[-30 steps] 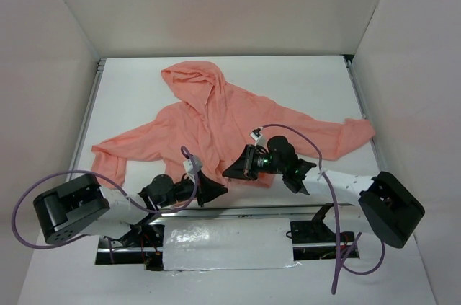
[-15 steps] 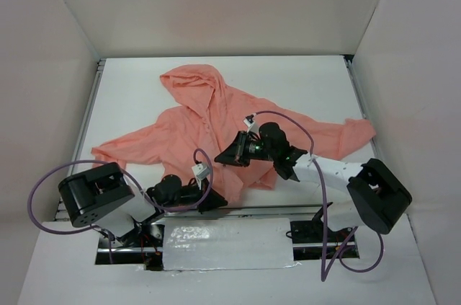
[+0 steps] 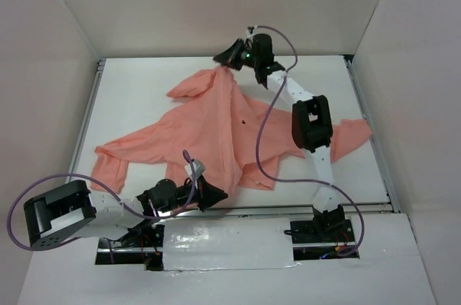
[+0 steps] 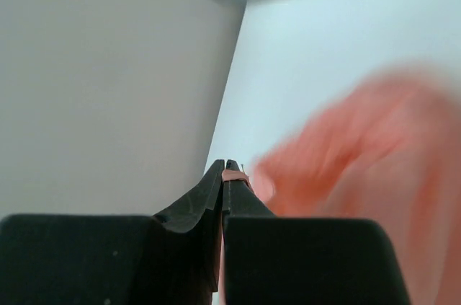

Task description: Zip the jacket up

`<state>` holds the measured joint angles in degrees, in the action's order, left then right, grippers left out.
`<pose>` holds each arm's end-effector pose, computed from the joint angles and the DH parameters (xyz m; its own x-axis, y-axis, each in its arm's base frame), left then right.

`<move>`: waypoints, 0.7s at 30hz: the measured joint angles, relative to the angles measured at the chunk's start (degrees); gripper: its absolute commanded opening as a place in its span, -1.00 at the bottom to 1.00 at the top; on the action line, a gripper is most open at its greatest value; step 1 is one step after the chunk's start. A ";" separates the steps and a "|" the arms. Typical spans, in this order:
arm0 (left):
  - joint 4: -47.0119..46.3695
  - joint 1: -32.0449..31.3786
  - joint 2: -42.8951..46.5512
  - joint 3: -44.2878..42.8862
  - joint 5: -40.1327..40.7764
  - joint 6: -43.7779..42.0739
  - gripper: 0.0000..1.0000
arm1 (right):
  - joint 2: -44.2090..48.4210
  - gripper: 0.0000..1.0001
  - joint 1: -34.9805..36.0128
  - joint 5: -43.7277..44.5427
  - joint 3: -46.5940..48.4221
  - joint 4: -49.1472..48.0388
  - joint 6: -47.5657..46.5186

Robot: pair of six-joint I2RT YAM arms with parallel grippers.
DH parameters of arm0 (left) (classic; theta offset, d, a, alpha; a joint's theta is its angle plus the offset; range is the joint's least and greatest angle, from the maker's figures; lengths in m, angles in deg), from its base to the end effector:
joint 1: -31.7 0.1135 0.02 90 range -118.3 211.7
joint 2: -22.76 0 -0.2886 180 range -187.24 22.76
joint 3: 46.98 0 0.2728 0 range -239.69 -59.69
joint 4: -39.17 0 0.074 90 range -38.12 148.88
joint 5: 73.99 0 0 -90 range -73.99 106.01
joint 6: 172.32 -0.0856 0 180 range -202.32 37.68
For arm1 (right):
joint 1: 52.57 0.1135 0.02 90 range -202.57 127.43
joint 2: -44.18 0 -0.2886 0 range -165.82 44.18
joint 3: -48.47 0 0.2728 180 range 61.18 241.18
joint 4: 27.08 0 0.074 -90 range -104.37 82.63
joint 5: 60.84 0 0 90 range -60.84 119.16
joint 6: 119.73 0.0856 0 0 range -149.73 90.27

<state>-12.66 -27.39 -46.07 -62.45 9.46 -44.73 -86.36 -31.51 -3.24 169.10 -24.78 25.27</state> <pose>0.1137 -0.2088 0.1595 -0.5666 -0.2335 -0.7903 0.7135 0.3408 -0.6122 0.5614 0.2653 0.2549 -0.7621 0.4477 -0.4678 -0.2927 0.4063 0.8656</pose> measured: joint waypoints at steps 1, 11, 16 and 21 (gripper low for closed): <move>1.97 -0.90 0.76 0.00 1.25 0.04 -1.00 | -6.01 -1.00 -1.86 -0.07 9.94 1.44 0.04; 15.17 -2.49 10.10 -1.49 24.37 3.48 -1.00 | -10.14 -1.00 -14.10 -7.56 26.43 6.67 1.92; 22.75 -2.86 12.72 -2.12 29.33 4.59 -0.80 | -2.67 -0.35 -12.66 -9.27 26.01 5.14 -0.35; 34.36 -3.52 9.97 -3.23 28.06 4.79 0.99 | -0.81 0.85 -14.38 -6.93 26.56 -0.13 -1.01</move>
<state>21.70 -30.91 -36.11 -65.69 37.53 -39.95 -87.17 -45.90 -10.17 195.65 -24.91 24.27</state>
